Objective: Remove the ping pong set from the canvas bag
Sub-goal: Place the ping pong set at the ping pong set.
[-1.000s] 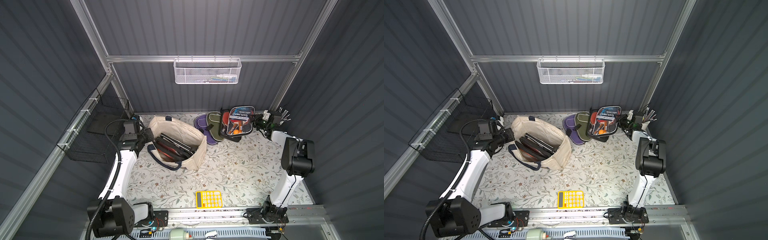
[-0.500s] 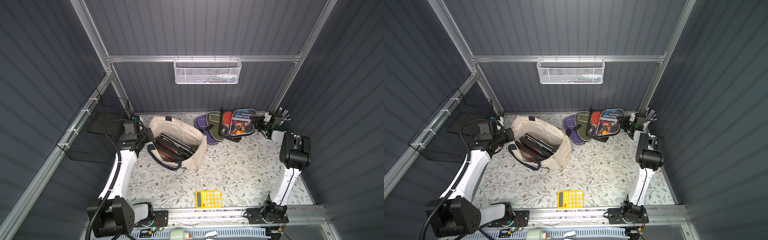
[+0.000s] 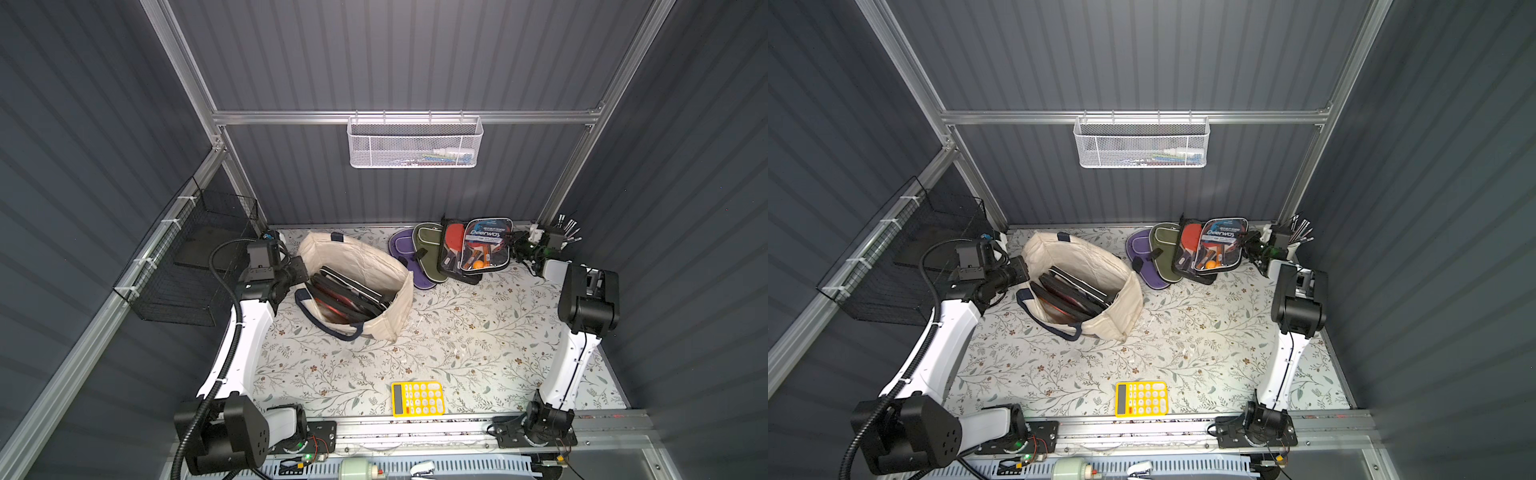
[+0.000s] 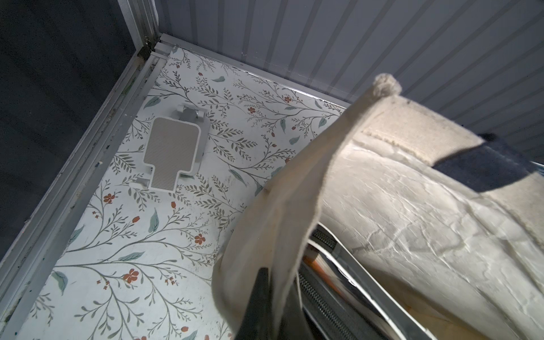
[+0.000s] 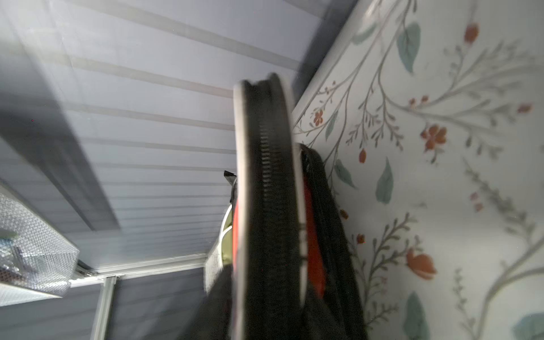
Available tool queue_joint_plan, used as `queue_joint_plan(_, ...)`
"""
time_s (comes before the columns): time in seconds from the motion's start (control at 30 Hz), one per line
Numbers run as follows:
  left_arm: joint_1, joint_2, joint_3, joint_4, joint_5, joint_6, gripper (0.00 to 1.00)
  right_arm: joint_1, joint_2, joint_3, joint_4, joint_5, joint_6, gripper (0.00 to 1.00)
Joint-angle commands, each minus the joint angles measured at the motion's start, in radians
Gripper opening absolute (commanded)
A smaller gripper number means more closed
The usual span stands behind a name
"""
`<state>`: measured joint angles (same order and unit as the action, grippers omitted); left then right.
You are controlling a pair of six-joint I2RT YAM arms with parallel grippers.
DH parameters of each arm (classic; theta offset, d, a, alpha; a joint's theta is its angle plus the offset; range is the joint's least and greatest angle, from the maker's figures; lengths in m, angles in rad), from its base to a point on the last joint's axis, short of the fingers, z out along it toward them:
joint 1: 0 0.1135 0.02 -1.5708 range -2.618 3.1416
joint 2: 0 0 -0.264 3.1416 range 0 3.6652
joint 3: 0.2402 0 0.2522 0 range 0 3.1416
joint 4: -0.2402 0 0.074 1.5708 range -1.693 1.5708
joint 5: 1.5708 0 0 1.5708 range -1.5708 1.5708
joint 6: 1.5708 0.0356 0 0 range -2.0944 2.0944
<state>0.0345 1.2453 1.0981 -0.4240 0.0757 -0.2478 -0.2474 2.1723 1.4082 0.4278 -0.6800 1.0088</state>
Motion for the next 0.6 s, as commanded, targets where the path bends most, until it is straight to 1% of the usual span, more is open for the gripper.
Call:
queue_joint_plan(0.0,0.007,-0.011,0.0,0.006,0.009,0.001,0.0,-0.011,0.006,0.041,0.017,-0.023,-0.031,0.53)
queue_joint_plan(0.07,0.007,-0.012,0.0,0.006,0.009,0.001,0.0,-0.015,0.01,0.041,0.013,-0.026,-0.035,0.59)
queue_joint_plan(0.13,0.007,-0.012,0.0,0.006,0.009,0.001,0.0,-0.017,0.013,0.043,0.001,-0.024,-0.043,0.63)
queue_joint_plan(0.33,0.007,-0.011,0.0,0.007,0.01,-0.001,0.0,-0.015,0.027,0.059,-0.049,-0.015,-0.075,0.68)
queue_joint_plan(0.57,0.007,-0.012,-0.001,0.008,0.012,-0.001,0.0,-0.004,0.05,0.115,-0.199,0.026,-0.166,0.72)
